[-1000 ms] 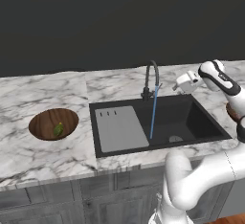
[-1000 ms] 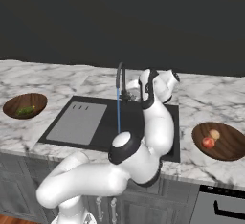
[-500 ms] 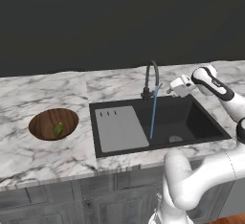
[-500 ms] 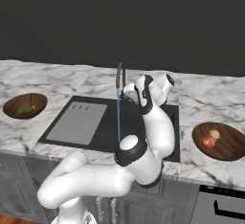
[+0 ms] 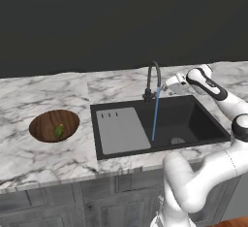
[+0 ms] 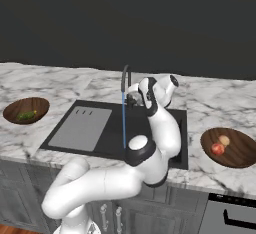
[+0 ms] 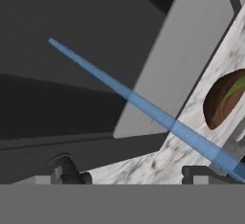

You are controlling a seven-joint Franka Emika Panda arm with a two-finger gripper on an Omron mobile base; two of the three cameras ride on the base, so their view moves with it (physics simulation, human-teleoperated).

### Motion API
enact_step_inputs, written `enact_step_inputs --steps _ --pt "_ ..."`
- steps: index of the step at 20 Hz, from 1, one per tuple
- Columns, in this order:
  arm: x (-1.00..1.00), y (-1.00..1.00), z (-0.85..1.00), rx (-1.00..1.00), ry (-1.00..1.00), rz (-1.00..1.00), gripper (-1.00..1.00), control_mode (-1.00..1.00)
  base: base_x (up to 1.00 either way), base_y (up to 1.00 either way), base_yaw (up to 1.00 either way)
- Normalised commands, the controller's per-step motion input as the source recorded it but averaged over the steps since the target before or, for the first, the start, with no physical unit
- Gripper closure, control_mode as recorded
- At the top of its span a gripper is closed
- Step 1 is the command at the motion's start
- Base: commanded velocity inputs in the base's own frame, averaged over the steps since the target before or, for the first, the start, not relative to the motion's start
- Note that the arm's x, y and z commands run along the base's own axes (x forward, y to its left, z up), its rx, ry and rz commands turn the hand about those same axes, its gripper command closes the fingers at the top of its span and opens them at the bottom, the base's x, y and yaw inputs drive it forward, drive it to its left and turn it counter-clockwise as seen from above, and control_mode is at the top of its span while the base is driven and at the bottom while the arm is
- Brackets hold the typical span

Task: Pick the peachs from the sink and place them in one bowl. Place the cucumber in the other bowl. Then turn off the sink faucet.

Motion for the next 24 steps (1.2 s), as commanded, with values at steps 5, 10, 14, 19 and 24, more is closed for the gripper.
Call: enact_step_inputs --steps 5,10,14,19,24 --pt "0.59 -0.21 -0.16 0.01 0.00 0.00 -1.00 -1.00 0.00 0.00 0.00" --pt "0.51 -0.26 -0.28 0.01 0.04 0.00 -1.00 -1.00 0.00 0.00 0.00" --pt "0.40 0.01 -0.02 0.00 0.04 0.01 -1.00 -1.00 0.00 0.00 0.00" --pt "0.41 0.00 -0.13 0.00 0.00 0.03 -1.00 -1.00 0.00 0.00 0.00" --pt "0.33 0.00 -0.41 0.00 0.00 0.03 -1.00 -1.00 0.00 0.00 0.00"
